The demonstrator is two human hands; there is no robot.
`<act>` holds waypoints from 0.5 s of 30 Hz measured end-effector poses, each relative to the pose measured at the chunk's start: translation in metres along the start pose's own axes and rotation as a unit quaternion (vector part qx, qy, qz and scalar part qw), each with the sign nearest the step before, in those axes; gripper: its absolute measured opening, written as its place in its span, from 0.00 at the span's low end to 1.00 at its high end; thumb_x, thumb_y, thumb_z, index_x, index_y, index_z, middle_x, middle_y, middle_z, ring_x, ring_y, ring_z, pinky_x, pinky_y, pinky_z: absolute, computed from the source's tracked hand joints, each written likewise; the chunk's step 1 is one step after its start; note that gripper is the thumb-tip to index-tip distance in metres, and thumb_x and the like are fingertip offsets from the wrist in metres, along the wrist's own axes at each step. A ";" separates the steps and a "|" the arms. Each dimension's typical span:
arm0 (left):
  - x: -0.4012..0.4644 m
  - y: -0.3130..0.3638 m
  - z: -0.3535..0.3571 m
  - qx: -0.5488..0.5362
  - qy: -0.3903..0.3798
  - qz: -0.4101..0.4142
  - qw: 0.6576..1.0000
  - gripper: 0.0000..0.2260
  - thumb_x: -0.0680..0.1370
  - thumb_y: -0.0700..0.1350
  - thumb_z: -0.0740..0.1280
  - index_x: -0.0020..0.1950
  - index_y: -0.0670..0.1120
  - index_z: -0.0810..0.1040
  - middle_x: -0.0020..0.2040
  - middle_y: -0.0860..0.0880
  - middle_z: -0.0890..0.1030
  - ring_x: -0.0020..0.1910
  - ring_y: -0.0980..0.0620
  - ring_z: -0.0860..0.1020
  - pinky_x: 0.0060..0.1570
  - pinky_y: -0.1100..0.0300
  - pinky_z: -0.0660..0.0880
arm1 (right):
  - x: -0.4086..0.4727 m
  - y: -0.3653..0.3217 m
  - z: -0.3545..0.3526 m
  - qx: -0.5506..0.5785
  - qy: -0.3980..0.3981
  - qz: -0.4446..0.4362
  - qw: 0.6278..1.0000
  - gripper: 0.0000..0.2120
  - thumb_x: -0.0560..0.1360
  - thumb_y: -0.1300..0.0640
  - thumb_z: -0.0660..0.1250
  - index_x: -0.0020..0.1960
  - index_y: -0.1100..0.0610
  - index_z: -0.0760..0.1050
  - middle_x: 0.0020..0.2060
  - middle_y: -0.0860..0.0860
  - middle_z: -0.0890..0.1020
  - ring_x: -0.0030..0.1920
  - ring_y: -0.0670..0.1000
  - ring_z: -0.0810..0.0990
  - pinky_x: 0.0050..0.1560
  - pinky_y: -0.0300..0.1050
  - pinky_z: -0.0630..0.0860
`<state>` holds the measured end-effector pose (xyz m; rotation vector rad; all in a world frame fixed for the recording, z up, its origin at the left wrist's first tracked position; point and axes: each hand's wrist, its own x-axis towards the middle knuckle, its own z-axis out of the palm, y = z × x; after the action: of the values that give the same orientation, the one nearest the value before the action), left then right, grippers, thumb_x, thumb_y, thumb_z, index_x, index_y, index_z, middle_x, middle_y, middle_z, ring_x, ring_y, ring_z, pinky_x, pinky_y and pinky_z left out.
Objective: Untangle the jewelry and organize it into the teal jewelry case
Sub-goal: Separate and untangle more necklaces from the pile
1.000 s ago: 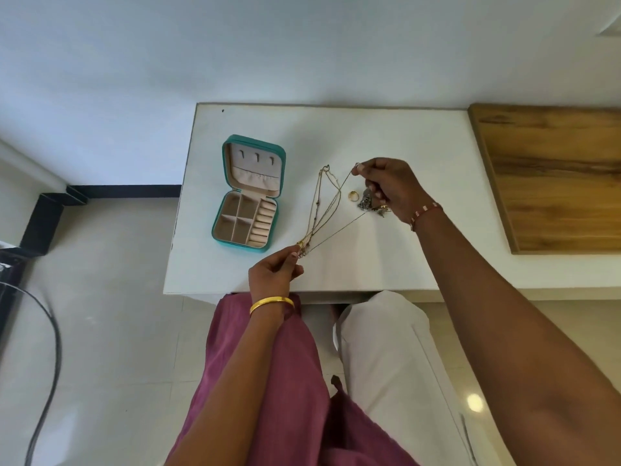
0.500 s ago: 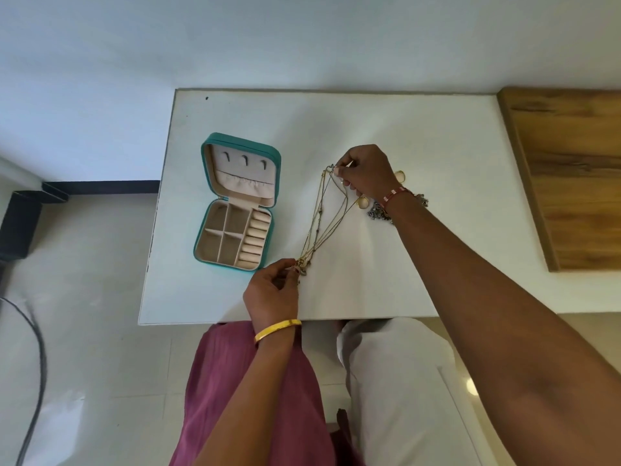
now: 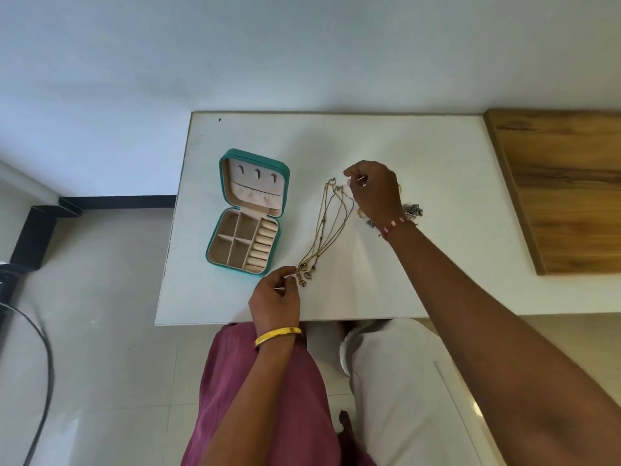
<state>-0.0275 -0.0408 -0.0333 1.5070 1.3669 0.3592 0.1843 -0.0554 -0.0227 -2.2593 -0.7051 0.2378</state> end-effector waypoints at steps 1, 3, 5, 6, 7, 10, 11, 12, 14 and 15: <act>-0.001 0.002 -0.004 -0.009 0.000 -0.001 1.000 0.08 0.76 0.39 0.64 0.50 0.47 0.81 0.43 0.45 0.81 0.41 0.45 0.79 0.50 0.54 0.78 | -0.009 -0.004 -0.002 0.007 0.009 -0.006 1.000 0.10 0.72 0.69 0.61 0.47 0.62 0.80 0.47 0.57 0.83 0.46 0.53 0.80 0.47 0.37 0.73; -0.001 0.006 -0.012 -0.032 0.004 -0.004 0.999 0.08 0.76 0.38 0.63 0.49 0.46 0.81 0.41 0.45 0.80 0.40 0.46 0.79 0.50 0.52 0.78 | -0.028 -0.014 -0.002 0.030 0.008 -0.010 0.999 0.09 0.73 0.68 0.62 0.47 0.62 0.80 0.46 0.56 0.83 0.46 0.51 0.79 0.44 0.31 0.71; 0.000 0.011 -0.023 -0.054 0.023 -0.008 0.998 0.08 0.76 0.37 0.63 0.48 0.46 0.80 0.39 0.46 0.79 0.37 0.47 0.78 0.48 0.53 0.78 | -0.050 -0.025 0.003 0.052 -0.005 0.003 0.999 0.09 0.73 0.68 0.62 0.48 0.62 0.80 0.47 0.56 0.83 0.48 0.51 0.80 0.46 0.32 0.72; 0.002 0.013 -0.030 -0.064 0.037 -0.008 0.997 0.07 0.76 0.37 0.63 0.47 0.46 0.80 0.39 0.45 0.79 0.36 0.48 0.77 0.48 0.53 0.78 | -0.059 -0.029 0.007 0.063 -0.014 0.014 0.998 0.09 0.73 0.68 0.62 0.48 0.62 0.80 0.47 0.56 0.83 0.48 0.51 0.80 0.45 0.32 0.72; 0.004 0.015 -0.037 -0.071 0.048 -0.005 0.996 0.07 0.75 0.37 0.63 0.47 0.46 0.79 0.40 0.45 0.79 0.35 0.48 0.77 0.47 0.54 0.78 | -0.068 -0.033 0.011 0.071 -0.022 0.024 0.997 0.09 0.73 0.68 0.62 0.48 0.62 0.80 0.46 0.56 0.83 0.46 0.51 0.80 0.43 0.29 0.71; 0.015 0.016 -0.055 -0.075 0.073 0.005 0.995 0.07 0.75 0.37 0.63 0.45 0.47 0.79 0.44 0.42 0.81 0.37 0.46 0.77 0.48 0.54 0.78 | -0.088 -0.043 0.029 0.075 -0.045 0.061 0.994 0.09 0.73 0.66 0.62 0.48 0.62 0.80 0.44 0.56 0.83 0.40 0.48 0.77 0.34 0.24 0.66; 0.020 0.014 -0.060 -0.072 0.082 0.009 0.994 0.07 0.75 0.37 0.63 0.46 0.47 0.79 0.46 0.42 0.81 0.39 0.45 0.78 0.49 0.53 0.78 | -0.093 -0.046 0.035 0.078 -0.049 0.074 0.993 0.08 0.73 0.66 0.62 0.49 0.62 0.79 0.43 0.57 0.82 0.40 0.48 0.76 0.33 0.28 0.67; 0.026 0.012 -0.064 -0.066 0.095 0.013 0.993 0.08 0.75 0.37 0.62 0.46 0.47 0.79 0.47 0.43 0.81 0.42 0.43 0.79 0.52 0.51 0.77 | -0.098 -0.050 0.042 0.083 -0.049 0.085 0.992 0.08 0.73 0.66 0.62 0.49 0.63 0.79 0.43 0.57 0.82 0.39 0.49 0.76 0.35 0.33 0.67; 0.037 0.009 -0.069 -0.046 0.125 0.022 0.991 0.08 0.76 0.37 0.62 0.49 0.46 0.80 0.50 0.43 0.80 0.47 0.45 0.78 0.56 0.54 0.75 | -0.107 -0.056 0.056 0.096 -0.054 0.104 0.988 0.08 0.73 0.64 0.64 0.51 0.64 0.78 0.43 0.59 0.82 0.41 0.55 0.80 0.40 0.36 0.70; 0.041 0.007 -0.070 -0.032 0.142 0.026 0.989 0.09 0.76 0.37 0.62 0.51 0.44 0.80 0.52 0.42 0.79 0.48 0.46 0.77 0.55 0.57 0.73 | -0.110 -0.059 0.062 0.102 -0.062 0.113 0.986 0.10 0.73 0.62 0.65 0.52 0.64 0.78 0.43 0.61 0.82 0.43 0.58 0.81 0.42 0.39 0.72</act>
<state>-0.0645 0.0292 -0.0135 1.4801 1.5226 0.6670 0.0456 -0.0448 -0.0291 -2.1386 -0.4622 0.5390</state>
